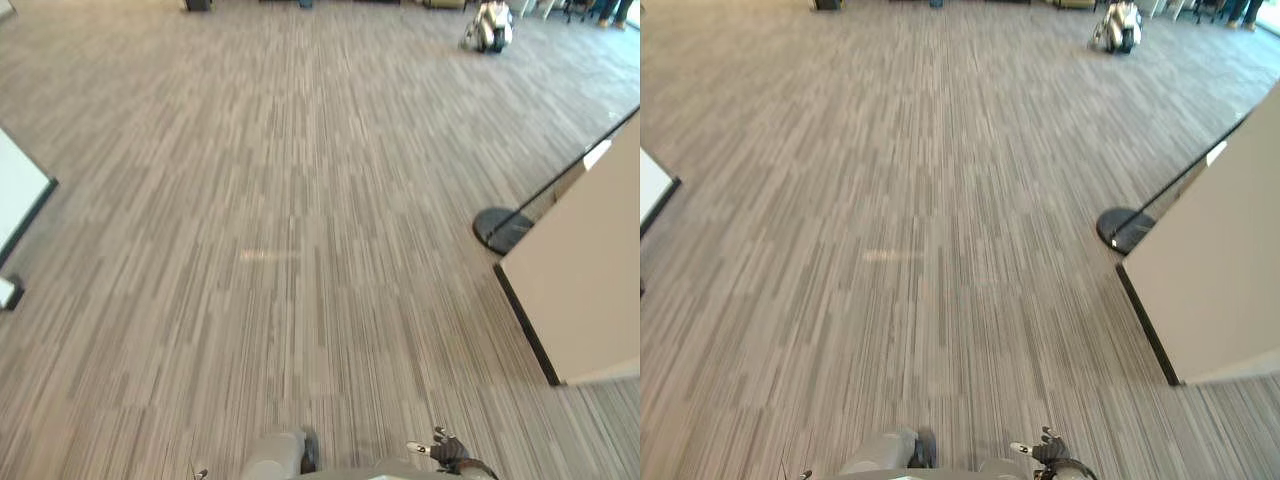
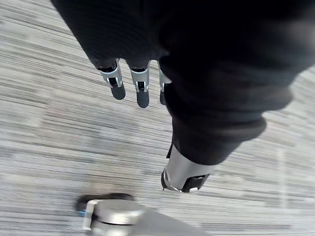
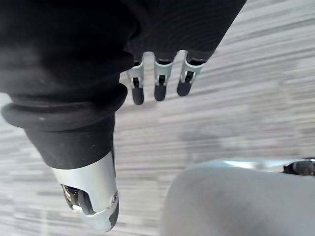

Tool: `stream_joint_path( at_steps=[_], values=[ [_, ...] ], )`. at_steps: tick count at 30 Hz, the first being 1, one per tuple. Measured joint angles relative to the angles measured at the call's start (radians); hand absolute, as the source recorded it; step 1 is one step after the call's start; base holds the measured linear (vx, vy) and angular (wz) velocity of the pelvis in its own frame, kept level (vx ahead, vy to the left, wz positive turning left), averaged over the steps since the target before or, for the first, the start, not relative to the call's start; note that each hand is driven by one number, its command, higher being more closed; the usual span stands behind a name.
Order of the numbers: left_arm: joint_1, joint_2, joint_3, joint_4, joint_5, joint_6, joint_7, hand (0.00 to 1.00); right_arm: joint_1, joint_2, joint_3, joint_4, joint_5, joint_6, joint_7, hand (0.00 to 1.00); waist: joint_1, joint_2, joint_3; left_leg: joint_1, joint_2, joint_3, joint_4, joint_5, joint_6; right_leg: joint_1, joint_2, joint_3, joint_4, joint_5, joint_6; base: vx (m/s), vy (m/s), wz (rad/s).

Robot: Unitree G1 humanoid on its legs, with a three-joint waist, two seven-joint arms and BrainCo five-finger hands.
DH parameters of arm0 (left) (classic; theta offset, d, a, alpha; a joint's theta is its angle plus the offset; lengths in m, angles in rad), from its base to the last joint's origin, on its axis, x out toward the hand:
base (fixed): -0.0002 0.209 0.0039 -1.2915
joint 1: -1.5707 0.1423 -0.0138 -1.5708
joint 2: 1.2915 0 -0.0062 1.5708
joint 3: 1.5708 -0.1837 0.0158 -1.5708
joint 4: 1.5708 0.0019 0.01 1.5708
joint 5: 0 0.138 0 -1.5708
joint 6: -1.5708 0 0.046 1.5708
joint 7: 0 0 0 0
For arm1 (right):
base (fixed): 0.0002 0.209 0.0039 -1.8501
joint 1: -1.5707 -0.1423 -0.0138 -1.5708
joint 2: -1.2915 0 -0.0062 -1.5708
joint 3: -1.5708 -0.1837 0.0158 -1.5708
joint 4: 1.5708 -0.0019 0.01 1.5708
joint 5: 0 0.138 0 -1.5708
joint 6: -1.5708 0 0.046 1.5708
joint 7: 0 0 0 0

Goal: Organize washtable

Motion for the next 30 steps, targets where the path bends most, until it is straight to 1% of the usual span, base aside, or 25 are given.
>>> stream_joint_path(
  at_steps=[2, 3, 4, 5, 6, 7, 9, 10, 11, 12, 13, 14, 15, 16, 17, 19, 20, 21, 22, 23, 24, 25, 26, 27, 30],
  values=[
    [-0.023, -0.006, 0.003, -0.002, 0.001, 0.000, 0.000, 0.00, 0.009, 0.005, -0.022, 0.001, 0.009, 0.005, -0.001, 0.00, -0.004, 0.000, 0.001, 0.076, 0.023, -0.015, -0.040, -0.033, -0.018, -0.044, -0.023, -0.046, -0.270, 0.011, 0.002, 0.62, -0.093, 0.38],
    [-0.024, -0.016, 0.010, -0.012, 0.002, 0.000, 0.000, 0.00, 0.011, 0.013, -0.030, 0.000, 0.014, 0.014, -0.003, 0.00, -0.012, 0.002, -0.003, 0.139, 0.045, -0.017, -0.074, -0.061, -0.032, -0.048, -0.033, -0.087, -0.505, 0.051, 0.004, 0.77, -0.167, 0.39],
    [-0.017, -0.029, 0.026, -0.021, 0.002, -0.001, 0.000, 0.00, 0.014, 0.014, -0.031, 0.003, 0.016, 0.019, -0.006, 0.00, -0.019, 0.003, -0.004, 0.186, 0.057, -0.018, -0.088, -0.078, -0.034, -0.057, -0.039, -0.095, -0.589, 0.066, -0.006, 1.00, -0.215, 0.52],
    [-0.003, -0.041, 0.060, -0.030, -0.001, -0.003, -0.001, 0.00, 0.011, 0.014, -0.029, 0.013, 0.020, 0.029, -0.008, 0.00, -0.028, -0.007, -0.010, 0.196, 0.051, -0.029, 0.007, -0.103, -0.004, -0.068, -0.050, -0.086, -0.554, 0.121, -0.039, 1.05, -0.240, 0.56],
    [-0.005, -0.049, 0.093, -0.035, 0.000, -0.007, -0.001, 0.00, 0.016, 0.012, -0.028, 0.018, 0.020, 0.042, -0.006, 0.00, -0.034, -0.003, -0.016, 0.097, 0.079, -0.020, 0.296, -0.089, -0.030, -0.048, -0.046, -0.079, -0.498, 0.202, -0.078, 1.06, -0.286, 0.50],
    [-0.010, -0.075, 0.128, -0.029, 0.001, -0.003, 0.000, 0.00, 0.015, -0.016, -0.028, 0.017, 0.018, 0.043, -0.002, 0.00, -0.039, 0.035, -0.025, -0.009, 0.134, -0.032, 0.549, 0.017, -0.050, -0.023, -0.014, -0.102, -0.460, 0.138, -0.091, 0.87, -0.240, 0.22],
    [0.005, -0.114, 0.172, -0.030, 0.000, 0.002, 0.003, 0.00, 0.014, -0.052, -0.022, 0.007, 0.008, 0.045, -0.003, 0.00, -0.008, 0.099, -0.022, -0.142, 0.250, 0.006, 0.843, 0.238, -0.063, 0.049, 0.052, -0.102, -0.470, 0.071, -0.119, 0.67, -0.103, -0.41],
    [0.014, -0.125, 0.177, -0.031, -0.003, 0.006, 0.004, 0.00, 0.009, -0.065, -0.019, 0.008, 0.007, 0.046, -0.007, 0.00, 0.007, 0.122, -0.009, -0.218, 0.317, 0.056, 0.994, 0.214, -0.037, 0.133, 0.098, -0.084, -0.488, 0.021, -0.137, 0.79, -0.089, -0.65],
    [0.033, -0.114, 0.168, -0.031, -0.003, 0.006, 0.004, 0.00, -0.001, -0.063, -0.011, 0.019, 0.005, 0.054, -0.018, 0.00, 0.014, 0.109, -0.009, -0.277, 0.314, 0.076, 1.028, 0.188, -0.052, 0.226, 0.104, -0.068, -0.530, -0.008, -0.143, 0.78, -0.105, -0.49],
    [0.045, -0.106, 0.163, -0.032, -0.003, 0.006, 0.004, 0.00, -0.005, -0.059, -0.007, 0.023, 0.007, 0.056, -0.020, 0.00, 0.015, 0.095, -0.009, -0.302, 0.303, 0.084, 1.008, 0.173, -0.071, 0.265, 0.105, -0.049, -0.560, -0.016, -0.137, 0.90, -0.099, -0.80],
    [0.067, -0.093, 0.147, -0.037, -0.003, 0.005, 0.004, 0.00, -0.020, -0.059, 0.036, 0.017, 0.011, 0.055, -0.020, 0.00, 0.030, 0.070, -0.013, -0.365, 0.267, 0.124, 0.899, 0.135, -0.118, 0.357, 0.105, 0.009, -0.639, -0.035, -0.139, 0.72, -0.041, -0.85],
    [0.072, -0.094, 0.137, -0.037, -0.003, 0.005, 0.003, 0.00, -0.027, -0.061, 0.045, 0.020, 0.013, 0.053, -0.019, 0.00, 0.034, 0.065, -0.014, -0.391, 0.252, 0.130, 0.827, 0.121, -0.121, 0.391, 0.105, 0.029, -0.670, -0.031, -0.125, 0.84, -0.005, -1.08],
    [0.086, -0.092, 0.126, -0.039, -0.004, 0.004, 0.003, 0.00, -0.041, -0.059, 0.052, 0.020, 0.014, 0.052, -0.019, 0.00, 0.043, 0.058, -0.016, -0.424, 0.222, 0.132, 0.623, 0.108, -0.130, 0.452, 0.101, 0.060, -0.719, -0.036, -0.105, 0.54, 0.045, -0.72],
    [0.088, -0.087, 0.125, -0.038, -0.006, 0.003, 0.004, 0.00, -0.047, -0.059, 0.052, 0.021, 0.014, 0.051, -0.020, 0.00, 0.050, 0.059, -0.016, -0.431, 0.204, 0.121, 0.507, 0.109, -0.132, 0.480, 0.101, 0.078, -0.734, -0.045, -0.093, 0.81, 0.144, -0.95],
    [0.081, -0.087, 0.123, -0.039, -0.012, 0.002, 0.004, 0.00, -0.058, -0.057, 0.052, 0.033, 0.014, 0.046, -0.020, 0.00, 0.065, 0.056, -0.018, -0.438, 0.166, 0.056, 0.265, 0.120, -0.148, 0.540, 0.093, 0.116, -0.756, -0.087, -0.084, 0.66, 0.173, -0.78],
    [0.094, -0.073, 0.107, -0.042, -0.020, 0.001, 0.004, 0.00, -0.059, -0.043, 0.057, 0.037, 0.014, 0.039, -0.019, 0.00, 0.069, 0.037, -0.032, -0.448, 0.135, 0.018, 0.147, 0.148, -0.167, 0.594, 0.072, 0.147, -0.749, -0.153, -0.069, 0.73, 0.296, -0.89],
    [0.109, -0.046, 0.069, -0.040, -0.020, 0.002, 0.002, 0.00, -0.030, -0.021, 0.056, 0.036, 0.013, 0.034, -0.020, 0.00, 0.077, 0.000, -0.063, -0.454, 0.107, 0.032, 0.199, 0.169, -0.142, 0.584, 0.041, 0.150, -0.662, -0.195, -0.036, 0.69, 0.301, -0.85],
    [0.108, -0.039, 0.063, -0.037, -0.021, 0.003, 0.001, 0.00, -0.027, -0.021, 0.050, 0.035, 0.015, 0.030, -0.018, 0.00, 0.080, -0.006, -0.063, -0.448, 0.102, 0.036, 0.220, 0.182, -0.129, 0.532, 0.031, 0.148, -0.542, -0.202, -0.023, 0.56, 0.232, -0.75],
    [0.098, -0.021, 0.053, -0.030, -0.022, 0.005, -0.001, 0.00, -0.028, -0.011, 0.048, 0.036, 0.013, 0.029, -0.018, 0.00, 0.080, -0.031, -0.067, -0.432, 0.098, 0.047, 0.241, 0.182, -0.109, 0.438, 0.007, 0.143, -0.334, -0.174, 0.019, 0.52, 0.190, -0.51],
    [0.084, 0.007, 0.042, -0.029, -0.022, 0.007, 0.000, 0.00, -0.025, 0.004, 0.046, 0.039, 0.013, 0.031, -0.019, 0.00, 0.074, -0.053, -0.061, -0.398, 0.073, 0.070, 0.234, 0.149, -0.081, 0.346, -0.035, 0.136, -0.135, -0.079, 0.040, 0.71, 0.270, -0.20],
    [0.049, 0.029, 0.036, -0.029, -0.017, 0.007, 0.000, 0.00, -0.023, 0.019, 0.033, 0.038, 0.014, 0.034, -0.015, 0.00, 0.053, -0.085, -0.036, -0.324, 0.048, 0.074, 0.215, 0.117, -0.049, 0.261, -0.075, 0.116, 0.058, 0.003, 0.031, 0.67, 0.253, -0.03],
    [0.037, 0.031, 0.036, -0.030, -0.016, 0.008, 0.000, 0.00, -0.018, 0.022, 0.033, 0.038, 0.013, 0.034, -0.015, 0.00, 0.051, -0.087, -0.029, -0.293, 0.049, 0.078, 0.205, 0.103, -0.047, 0.237, -0.075, 0.111, 0.080, -0.010, 0.027, 0.61, 0.223, -0.05],
    [0.015, 0.031, 0.034, -0.031, -0.016, 0.009, 0.000, 0.00, -0.011, 0.023, 0.028, 0.032, 0.014, 0.033, -0.016, 0.00, 0.052, -0.084, -0.023, -0.225, 0.056, 0.082, 0.168, 0.090, -0.049, 0.203, -0.078, 0.069, 0.044, -0.049, 0.011, 0.41, 0.148, -0.16],
    [0.009, 0.033, 0.023, -0.033, -0.012, 0.009, 0.000, 0.00, -0.006, 0.024, 0.029, 0.009, 0.013, 0.031, -0.016, 0.00, 0.041, -0.073, -0.025, -0.162, 0.069, 0.089, 0.116, 0.089, -0.048, 0.202, -0.083, -0.007, -0.090, -0.085, 0.007, 0.41, 0.129, -0.08],
    [-0.009, 0.019, 0.016, -0.044, -0.014, 0.000, 0.000, 0.00, -0.001, 0.023, 0.032, 0.006, 0.014, 0.030, -0.017, 0.00, 0.025, -0.054, -0.026, -0.092, 0.080, 0.095, 0.048, 0.085, -0.056, 0.196, -0.069, -0.066, -0.404, -0.069, 0.004, 0.37, 0.078, 0.10]
  ],
)
